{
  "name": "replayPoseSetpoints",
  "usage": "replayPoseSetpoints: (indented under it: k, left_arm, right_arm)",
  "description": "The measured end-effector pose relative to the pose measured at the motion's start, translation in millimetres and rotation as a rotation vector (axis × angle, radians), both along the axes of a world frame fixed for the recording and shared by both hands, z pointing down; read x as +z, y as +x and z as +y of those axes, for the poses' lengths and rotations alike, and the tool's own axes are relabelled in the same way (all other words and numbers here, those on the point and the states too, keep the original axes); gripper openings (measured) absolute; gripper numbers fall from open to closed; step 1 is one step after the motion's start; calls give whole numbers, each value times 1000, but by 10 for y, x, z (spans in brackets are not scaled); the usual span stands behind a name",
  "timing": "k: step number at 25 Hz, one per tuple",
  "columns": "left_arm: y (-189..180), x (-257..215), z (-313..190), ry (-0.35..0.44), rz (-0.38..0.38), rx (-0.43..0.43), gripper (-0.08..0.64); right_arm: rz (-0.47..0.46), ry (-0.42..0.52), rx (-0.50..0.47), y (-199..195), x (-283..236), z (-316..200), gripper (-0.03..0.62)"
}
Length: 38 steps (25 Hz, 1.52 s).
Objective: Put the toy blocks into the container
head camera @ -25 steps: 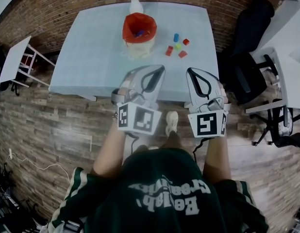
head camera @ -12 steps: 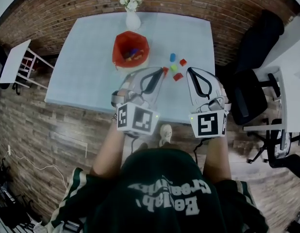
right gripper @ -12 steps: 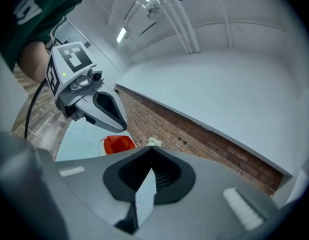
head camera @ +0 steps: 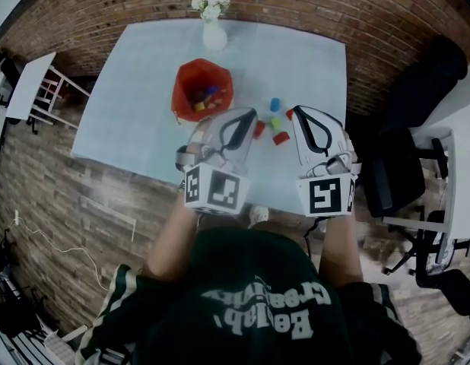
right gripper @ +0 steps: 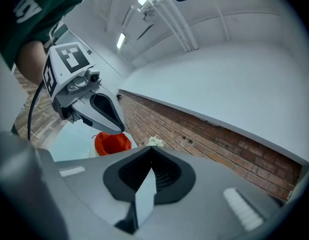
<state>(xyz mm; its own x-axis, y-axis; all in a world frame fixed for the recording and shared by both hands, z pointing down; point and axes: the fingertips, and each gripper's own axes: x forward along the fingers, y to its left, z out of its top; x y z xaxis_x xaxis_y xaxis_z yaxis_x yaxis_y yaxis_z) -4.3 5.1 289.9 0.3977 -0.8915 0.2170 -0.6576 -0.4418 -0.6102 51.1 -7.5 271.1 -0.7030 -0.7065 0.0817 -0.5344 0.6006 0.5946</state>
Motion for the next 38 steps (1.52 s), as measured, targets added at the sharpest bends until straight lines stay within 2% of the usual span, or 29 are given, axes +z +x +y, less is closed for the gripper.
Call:
replayPoseSetpoints:
  k: [4,10,16,22,24,31,38]
  left_arm:
    - [-79,117,-112,-20,14,-31,3]
    - [-153,317,-337,-67,13,-21,3]
    - [-53,568,-588,-156,63,35,5]
    - [-62,1183,-739,-357,135,-7,8]
    - [-38,1432,-751,-438,144,-6,93]
    - [-97,2240,-791,-698,145,-83,180]
    - [-143,2721,-846,-843,175,-159,206]
  right_arm:
    - [-11,-37,-10,-74,144,-134,6]
    - [-14,-63,10,-153,261,-333,6]
    - [7,-98,42,-107,402,-563,6]
    - [-10,-138,65,-74,603,-673,7]
    - [-18,-149,71,-65,658,-704,8]
    - [-6,-183,77,-86,816,-823,6]
    - [-9,-197,75,-142,915,-931,8]
